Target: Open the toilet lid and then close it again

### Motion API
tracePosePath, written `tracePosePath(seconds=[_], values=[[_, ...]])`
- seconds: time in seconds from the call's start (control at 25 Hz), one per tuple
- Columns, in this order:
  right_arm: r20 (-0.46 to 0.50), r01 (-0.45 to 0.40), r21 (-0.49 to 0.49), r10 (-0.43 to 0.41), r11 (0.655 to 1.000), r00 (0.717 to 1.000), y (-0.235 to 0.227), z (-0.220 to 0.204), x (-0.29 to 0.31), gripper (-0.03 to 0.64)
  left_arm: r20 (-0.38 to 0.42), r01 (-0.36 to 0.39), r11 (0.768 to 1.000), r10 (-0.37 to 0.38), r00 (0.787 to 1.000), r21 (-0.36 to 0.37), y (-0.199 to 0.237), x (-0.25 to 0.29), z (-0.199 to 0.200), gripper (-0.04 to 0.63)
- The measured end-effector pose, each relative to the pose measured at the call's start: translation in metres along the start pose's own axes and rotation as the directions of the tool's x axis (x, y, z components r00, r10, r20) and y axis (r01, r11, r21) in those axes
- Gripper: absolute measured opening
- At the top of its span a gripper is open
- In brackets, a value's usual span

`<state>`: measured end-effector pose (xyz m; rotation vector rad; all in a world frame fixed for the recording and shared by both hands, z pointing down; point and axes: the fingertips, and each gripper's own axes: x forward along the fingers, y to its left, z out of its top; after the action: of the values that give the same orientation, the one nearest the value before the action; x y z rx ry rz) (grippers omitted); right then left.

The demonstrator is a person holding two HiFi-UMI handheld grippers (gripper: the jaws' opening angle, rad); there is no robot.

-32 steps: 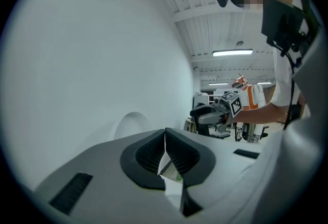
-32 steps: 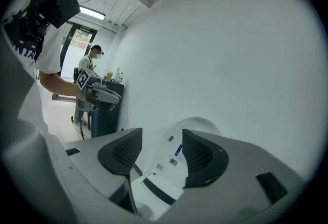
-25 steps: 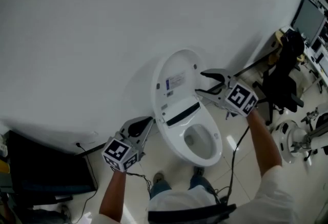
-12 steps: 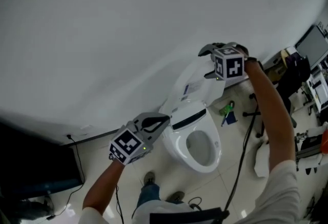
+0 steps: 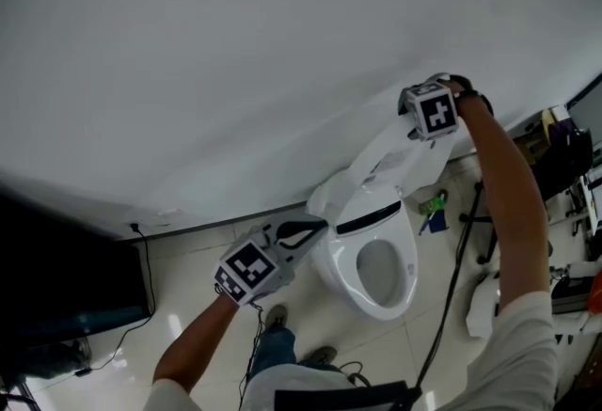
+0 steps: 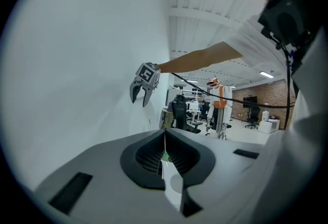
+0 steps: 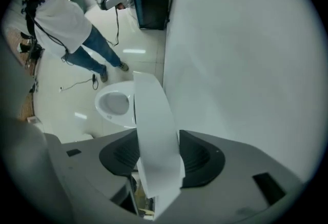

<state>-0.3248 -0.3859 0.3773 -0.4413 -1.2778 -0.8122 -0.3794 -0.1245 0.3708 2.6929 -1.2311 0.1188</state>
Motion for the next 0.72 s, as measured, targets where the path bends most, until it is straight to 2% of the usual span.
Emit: tracePosePath(seconds=[0.08, 0.2, 0.4, 0.6, 0.72], values=[[-0.050, 0.006, -0.025, -0.008, 1.000, 0.999, 0.008, -0.007, -0.004, 0.218, 0.002, 0.014, 1.000, -0.014, 1.000, 0.004, -0.003, 0.003, 0.002, 0.003], [-0.034, 0.032, -0.029, -0.033, 0.999, 0.999, 0.030, -0.005, -0.010, 0.216, 0.016, 0.043, 0.999, -0.044, 0.999, 0.029, -0.016, 0.013, 0.011, 0.003], [0.020, 0.174, 0.019, -0.174, 0.985, 0.984, 0.095, -0.002, -0.030, 0.215, 0.031, 0.100, 0.993, -0.102, 0.994, 0.065, -0.046, 0.030, 0.027, 0.003], [0.071, 0.350, 0.095, -0.357, 0.932, 0.931, 0.209, 0.019, -0.032, 0.215, 0.031, 0.155, 0.986, -0.157, 0.987, 0.064, -0.083, 0.045, 0.029, 0.003], [0.038, 0.481, 0.094, -0.486, 0.872, 0.873, 0.288, 0.025, -0.011, 0.218, 0.036, 0.177, 0.981, -0.180, 0.983, 0.074, -0.109, 0.056, 0.025, 0.003]])
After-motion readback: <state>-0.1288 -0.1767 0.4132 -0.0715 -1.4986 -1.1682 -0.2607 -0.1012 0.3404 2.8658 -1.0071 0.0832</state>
